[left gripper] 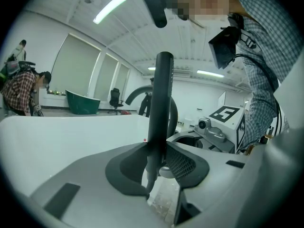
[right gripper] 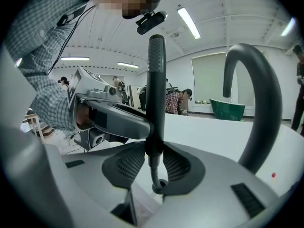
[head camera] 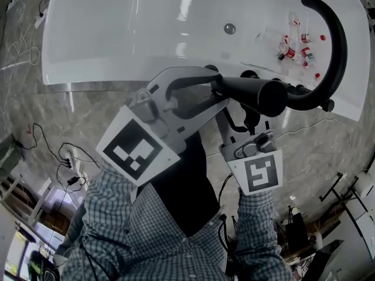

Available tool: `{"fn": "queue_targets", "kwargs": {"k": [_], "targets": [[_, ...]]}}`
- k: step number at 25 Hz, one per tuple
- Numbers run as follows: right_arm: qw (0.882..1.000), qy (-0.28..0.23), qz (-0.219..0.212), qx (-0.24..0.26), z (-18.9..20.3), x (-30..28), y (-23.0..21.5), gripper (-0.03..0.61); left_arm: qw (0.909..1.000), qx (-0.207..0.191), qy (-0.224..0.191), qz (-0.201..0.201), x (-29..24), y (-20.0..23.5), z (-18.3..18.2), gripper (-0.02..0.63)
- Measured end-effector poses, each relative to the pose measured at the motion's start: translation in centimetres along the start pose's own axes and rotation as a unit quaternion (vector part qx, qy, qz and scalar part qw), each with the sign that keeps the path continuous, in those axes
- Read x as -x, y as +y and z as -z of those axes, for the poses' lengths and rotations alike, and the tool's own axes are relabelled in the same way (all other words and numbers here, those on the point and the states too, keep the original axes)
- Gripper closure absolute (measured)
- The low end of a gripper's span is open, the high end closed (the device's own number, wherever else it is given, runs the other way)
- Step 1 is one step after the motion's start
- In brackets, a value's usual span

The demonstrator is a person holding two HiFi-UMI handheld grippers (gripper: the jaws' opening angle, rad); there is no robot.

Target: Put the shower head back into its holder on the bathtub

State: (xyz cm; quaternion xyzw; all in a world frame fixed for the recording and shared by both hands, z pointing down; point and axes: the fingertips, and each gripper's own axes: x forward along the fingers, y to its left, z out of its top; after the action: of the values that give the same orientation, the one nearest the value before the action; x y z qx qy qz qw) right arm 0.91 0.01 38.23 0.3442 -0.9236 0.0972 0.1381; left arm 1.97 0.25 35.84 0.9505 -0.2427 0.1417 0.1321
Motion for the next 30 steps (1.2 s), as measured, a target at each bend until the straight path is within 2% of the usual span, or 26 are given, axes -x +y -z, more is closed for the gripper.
{"fn": "queue_targets", "kwargs": {"k": [21,30], "targets": [[1.0,0.027,0.007,0.001,6.2,-2.0,-1.8,0.462,0.9983,-0.005,0.057,0.008,-3.6,1.3,5.6,0.489],[0.997,0.06,-0.005,0.038,8.8,-3.3,-1.7,0.462,0.9962,-0.003,0.087,0.006,-4.2,2.0,8.2,0.489]]}}
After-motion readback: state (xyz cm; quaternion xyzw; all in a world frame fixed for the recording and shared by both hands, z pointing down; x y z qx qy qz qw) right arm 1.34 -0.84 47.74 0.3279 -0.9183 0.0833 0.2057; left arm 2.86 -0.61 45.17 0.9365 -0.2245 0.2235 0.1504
